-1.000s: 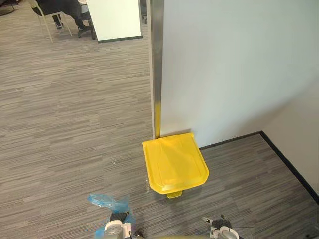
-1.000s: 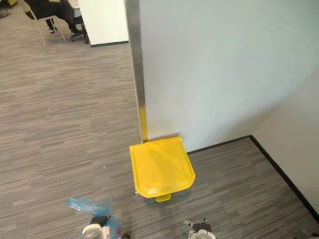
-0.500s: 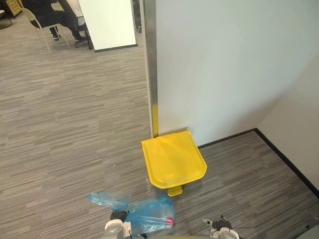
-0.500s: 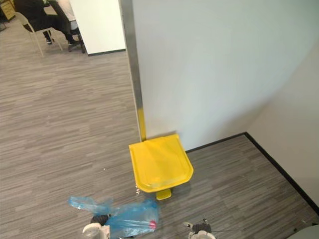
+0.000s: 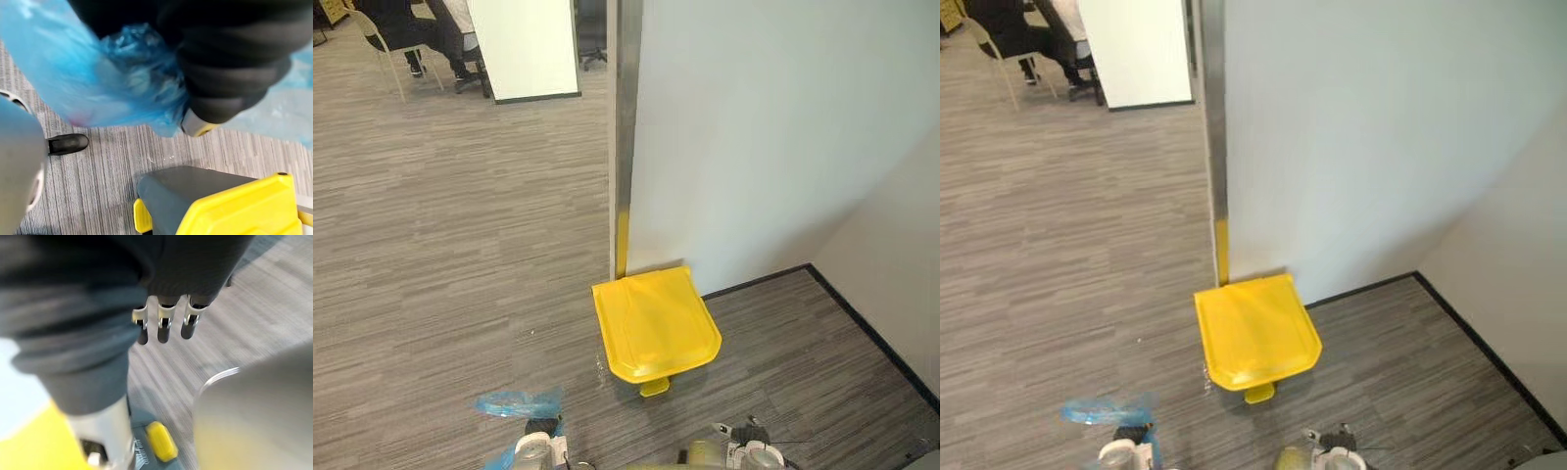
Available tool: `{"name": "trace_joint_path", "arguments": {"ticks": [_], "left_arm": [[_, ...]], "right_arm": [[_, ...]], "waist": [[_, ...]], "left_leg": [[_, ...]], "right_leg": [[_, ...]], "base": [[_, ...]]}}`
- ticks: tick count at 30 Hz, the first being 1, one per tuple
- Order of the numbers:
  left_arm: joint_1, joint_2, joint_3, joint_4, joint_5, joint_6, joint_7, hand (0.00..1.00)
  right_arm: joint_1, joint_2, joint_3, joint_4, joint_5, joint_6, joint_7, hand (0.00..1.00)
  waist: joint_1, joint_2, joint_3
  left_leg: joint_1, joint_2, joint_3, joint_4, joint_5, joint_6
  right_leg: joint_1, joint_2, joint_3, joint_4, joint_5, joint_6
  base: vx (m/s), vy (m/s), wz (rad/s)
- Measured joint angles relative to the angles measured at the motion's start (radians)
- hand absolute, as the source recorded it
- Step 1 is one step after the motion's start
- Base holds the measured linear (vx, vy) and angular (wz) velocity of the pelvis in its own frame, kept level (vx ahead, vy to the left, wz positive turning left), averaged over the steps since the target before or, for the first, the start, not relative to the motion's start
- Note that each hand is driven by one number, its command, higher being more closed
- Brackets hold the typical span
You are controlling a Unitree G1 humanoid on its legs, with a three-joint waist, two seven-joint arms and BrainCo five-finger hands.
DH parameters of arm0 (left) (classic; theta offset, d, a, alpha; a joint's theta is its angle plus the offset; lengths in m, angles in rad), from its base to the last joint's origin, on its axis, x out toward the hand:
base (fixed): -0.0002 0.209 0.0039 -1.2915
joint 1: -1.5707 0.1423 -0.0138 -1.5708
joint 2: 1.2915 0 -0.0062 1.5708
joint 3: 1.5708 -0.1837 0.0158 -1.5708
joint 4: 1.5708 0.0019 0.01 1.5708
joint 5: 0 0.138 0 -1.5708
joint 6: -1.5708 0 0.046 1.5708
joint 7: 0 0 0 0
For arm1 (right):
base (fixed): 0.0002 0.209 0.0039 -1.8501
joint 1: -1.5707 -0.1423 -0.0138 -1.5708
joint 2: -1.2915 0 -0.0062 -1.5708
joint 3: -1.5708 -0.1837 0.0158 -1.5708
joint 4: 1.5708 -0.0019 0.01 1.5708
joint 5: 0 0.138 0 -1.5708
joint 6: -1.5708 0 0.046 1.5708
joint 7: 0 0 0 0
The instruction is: Gather rubbish on tea table into small bin, then transfer packed bag to large trash can.
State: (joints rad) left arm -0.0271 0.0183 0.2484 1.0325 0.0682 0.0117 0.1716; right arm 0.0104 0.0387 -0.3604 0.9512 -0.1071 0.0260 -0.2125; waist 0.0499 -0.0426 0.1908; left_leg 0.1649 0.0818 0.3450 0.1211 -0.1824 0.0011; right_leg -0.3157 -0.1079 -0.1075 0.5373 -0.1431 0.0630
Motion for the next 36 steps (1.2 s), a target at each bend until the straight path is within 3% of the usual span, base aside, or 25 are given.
{"name": "trace_joint_path", "arguments": {"ticks": [1,3,4,5,6,7,11,16,23,31,36], "left_arm": [[-0.006,0.003,0.009,-0.001,0.0,-0.002,0.0,1.0],[-0.01,0.002,0.029,-0.003,0.001,-0.005,0.0,1.0],[-0.009,0.002,0.049,-0.01,0.001,-0.006,0.0,1.0],[-0.012,-0.005,0.05,-0.01,0.001,-0.006,0.001,1.0],[-0.009,-0.022,0.049,-0.01,0.005,-0.006,0.0,1.0],[-0.011,-0.035,0.048,-0.011,0.009,-0.006,-0.001,1.0],[-0.013,-0.05,0.047,-0.021,0.018,-0.003,-0.004,1.0],[-0.033,-0.077,0.037,-0.021,0.026,0.003,-0.009,1.0],[-0.049,-0.078,0.005,-0.048,-0.013,0.002,0.001,1.0],[-0.107,-0.074,-0.08,-0.224,-0.08,-0.026,0.049,1.0],[-0.156,-0.073,-0.138,-0.341,-0.139,-0.051,0.086,1.0]], "right_arm": [[-0.008,0.004,-0.004,-0.01,0.003,-0.001,-0.003,0.0],[-0.007,0.005,-0.025,-0.011,0.002,0.003,-0.007,0.0],[0.004,0.009,-0.029,-0.011,0.002,0.002,-0.014,0.0],[0.006,0.005,-0.031,-0.01,0.003,0.002,-0.014,0.0],[-0.01,-0.001,-0.039,-0.012,0.006,0.002,-0.02,0.0],[-0.018,-0.002,-0.053,-0.026,0.014,0.001,-0.023,0.0],[-0.009,-0.001,-0.069,-0.028,0.03,0.005,-0.025,0.0],[-0.024,-0.002,-0.043,-0.024,0.031,0.015,-0.025,0.0],[-0.057,-0.009,0.043,-0.052,0.032,0.015,-0.031,0.0],[-0.307,-0.002,0.288,-0.285,0.07,-0.021,-0.077,0.0],[-0.457,-0.054,0.307,-0.383,0.071,-0.027,-0.106,0.0]], "waist": [[-0.001,-0.016,0.009],[-0.003,-0.028,0.016],[0.001,-0.038,0.018],[0.008,-0.031,0.019],[0.01,0.01,0.027],[0.001,0.034,0.036],[0.007,0.048,0.027],[0.007,0.044,0.025],[0.009,0.038,0.025],[0.017,0.095,0.075],[0.04,0.099,0.123]], "left_leg": [[-0.001,-0.005,-0.007,0.055,-0.035,-0.003],[-0.002,-0.016,-0.038,0.131,-0.095,-0.015],[-0.005,-0.03,-0.062,0.192,-0.146,-0.033],[-0.005,-0.022,-0.067,0.214,-0.166,-0.044],[-0.011,0.006,-0.07,0.236,-0.18,-0.059],[-0.007,0.014,-0.085,0.231,-0.188,-0.067],[0.033,0.04,-0.105,0.201,-0.197,-0.077],[0.017,0.047,-0.087,0.185,-0.196,-0.079],[-0.17,0.031,-0.114,0.329,-0.199,-0.074],[-0.474,0.063,-0.185,0.526,-0.221,-0.044],[-0.604,0.078,-0.222,0.596,-0.263,-0.054]], "right_leg": [[-0.016,-0.007,-0.024,-0.093,0.033,0.009],[-0.003,-0.015,-0.035,-0.136,0.056,0.009],[0.043,-0.018,-0.017,-0.183,0.031,0.027],[0.041,-0.017,-0.021,-0.176,0.05,0.034],[0.036,-0.006,-0.043,-0.15,0.017,0.05],[0.036,0.001,-0.051,-0.128,0.011,0.041],[0.042,0.023,-0.075,-0.066,-0.046,0.01],[0.021,0.032,-0.073,-0.077,-0.04,-0.002],[-0.071,-0.009,-0.085,-0.091,-0.013,-0.014],[-0.236,-0.031,-0.169,-0.08,0.036,-0.027],[-0.337,-0.034,-0.187,-0.054,0.059,-0.035]], "base": [[0.16,-0.041,0.37],[0.33,-0.141,0.65],[0.44,-0.204,0.54],[0.43,-0.173,0.27],[0.29,-0.088,0.17],[0.27,-0.073,0.27],[0.23,-0.057,0.15],[0.08,0.004,-0.09],[-0.06,0.009,0.18],[-0.1,-0.065,0.3],[-0.16,-0.09,0.12]]}}
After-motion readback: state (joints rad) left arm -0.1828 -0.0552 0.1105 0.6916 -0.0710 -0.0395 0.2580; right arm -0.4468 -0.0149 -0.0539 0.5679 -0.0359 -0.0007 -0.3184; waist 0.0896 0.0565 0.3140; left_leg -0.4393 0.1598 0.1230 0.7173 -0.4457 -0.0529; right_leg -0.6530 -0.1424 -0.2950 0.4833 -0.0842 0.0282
